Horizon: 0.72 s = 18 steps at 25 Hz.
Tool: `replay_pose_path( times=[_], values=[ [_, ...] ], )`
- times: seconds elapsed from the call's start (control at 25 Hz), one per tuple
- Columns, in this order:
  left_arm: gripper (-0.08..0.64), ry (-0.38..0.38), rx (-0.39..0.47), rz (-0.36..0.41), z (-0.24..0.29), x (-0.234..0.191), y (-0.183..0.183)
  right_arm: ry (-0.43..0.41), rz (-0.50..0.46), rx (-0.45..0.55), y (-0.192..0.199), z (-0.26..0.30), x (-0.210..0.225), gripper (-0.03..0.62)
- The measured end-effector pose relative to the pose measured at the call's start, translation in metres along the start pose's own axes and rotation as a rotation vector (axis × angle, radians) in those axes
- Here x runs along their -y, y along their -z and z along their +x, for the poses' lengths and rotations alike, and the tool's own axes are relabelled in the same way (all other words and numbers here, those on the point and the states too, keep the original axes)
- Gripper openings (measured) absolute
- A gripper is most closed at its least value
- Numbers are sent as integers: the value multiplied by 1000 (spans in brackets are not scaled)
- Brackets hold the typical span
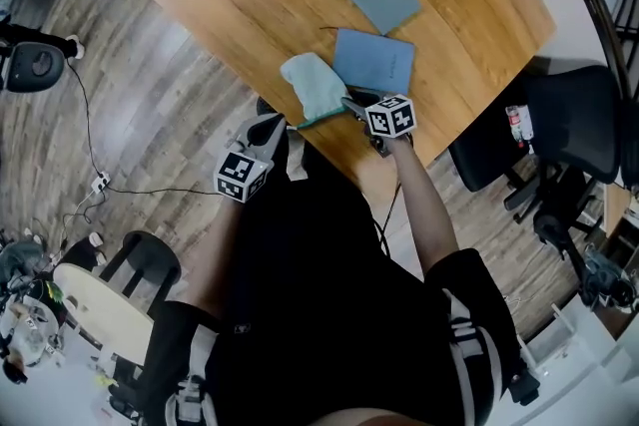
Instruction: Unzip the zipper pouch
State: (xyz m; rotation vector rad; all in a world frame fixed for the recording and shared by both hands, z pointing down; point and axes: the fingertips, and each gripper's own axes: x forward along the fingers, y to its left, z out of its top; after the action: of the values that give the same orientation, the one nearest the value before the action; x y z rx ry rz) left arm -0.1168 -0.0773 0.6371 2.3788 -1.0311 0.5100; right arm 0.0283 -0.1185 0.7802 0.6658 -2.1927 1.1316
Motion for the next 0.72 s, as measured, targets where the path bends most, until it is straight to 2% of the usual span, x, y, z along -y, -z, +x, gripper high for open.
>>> replay_pose_path(
  times=[0.2,0.36,0.48,0.72],
  values=[
    [-6,-2,-7,-8,-5,-1,5,-56,108,-57,7,7,-2,126],
    [-6,6,-10,-10,-9,-1,11,-155,211,-79,12,12,-16,72],
    [-6,9,-7,-6,-12,-2,12,-228,309,-50,10,13,-30,35],
    [-6,22,3,10,-17,8,11,-362,462,65,-1,6,-64,23]
  ],
)
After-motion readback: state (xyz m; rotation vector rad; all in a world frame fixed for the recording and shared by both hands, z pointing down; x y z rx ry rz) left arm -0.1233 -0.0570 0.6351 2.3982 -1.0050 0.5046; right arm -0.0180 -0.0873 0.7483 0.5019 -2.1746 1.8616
